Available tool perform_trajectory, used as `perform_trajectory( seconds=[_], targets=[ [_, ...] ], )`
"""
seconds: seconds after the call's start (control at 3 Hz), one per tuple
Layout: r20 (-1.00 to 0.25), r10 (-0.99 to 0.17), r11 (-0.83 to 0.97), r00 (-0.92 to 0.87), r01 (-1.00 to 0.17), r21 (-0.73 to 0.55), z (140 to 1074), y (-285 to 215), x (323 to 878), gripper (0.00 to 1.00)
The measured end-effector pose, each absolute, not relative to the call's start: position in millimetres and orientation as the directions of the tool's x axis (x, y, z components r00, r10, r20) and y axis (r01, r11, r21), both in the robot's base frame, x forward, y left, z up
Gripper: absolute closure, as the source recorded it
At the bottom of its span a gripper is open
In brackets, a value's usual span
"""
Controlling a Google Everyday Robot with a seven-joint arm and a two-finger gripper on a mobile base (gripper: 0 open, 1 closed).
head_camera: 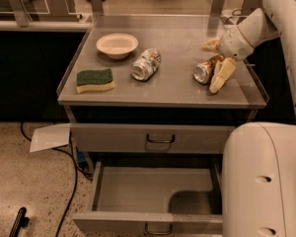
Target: Place orange can into middle drawer
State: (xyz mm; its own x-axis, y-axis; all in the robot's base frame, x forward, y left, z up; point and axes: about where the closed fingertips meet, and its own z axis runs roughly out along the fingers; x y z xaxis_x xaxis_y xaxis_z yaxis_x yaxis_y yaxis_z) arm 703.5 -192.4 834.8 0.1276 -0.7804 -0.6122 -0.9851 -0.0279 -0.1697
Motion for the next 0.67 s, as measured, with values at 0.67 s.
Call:
perform_trajectory(
  seconds=[0.67],
  targets=[
    [-0.612, -0.78, -0.028, 0.127, -0.985, -0.169, 834.5, -192.2, 703.6, 0.13]
  ],
)
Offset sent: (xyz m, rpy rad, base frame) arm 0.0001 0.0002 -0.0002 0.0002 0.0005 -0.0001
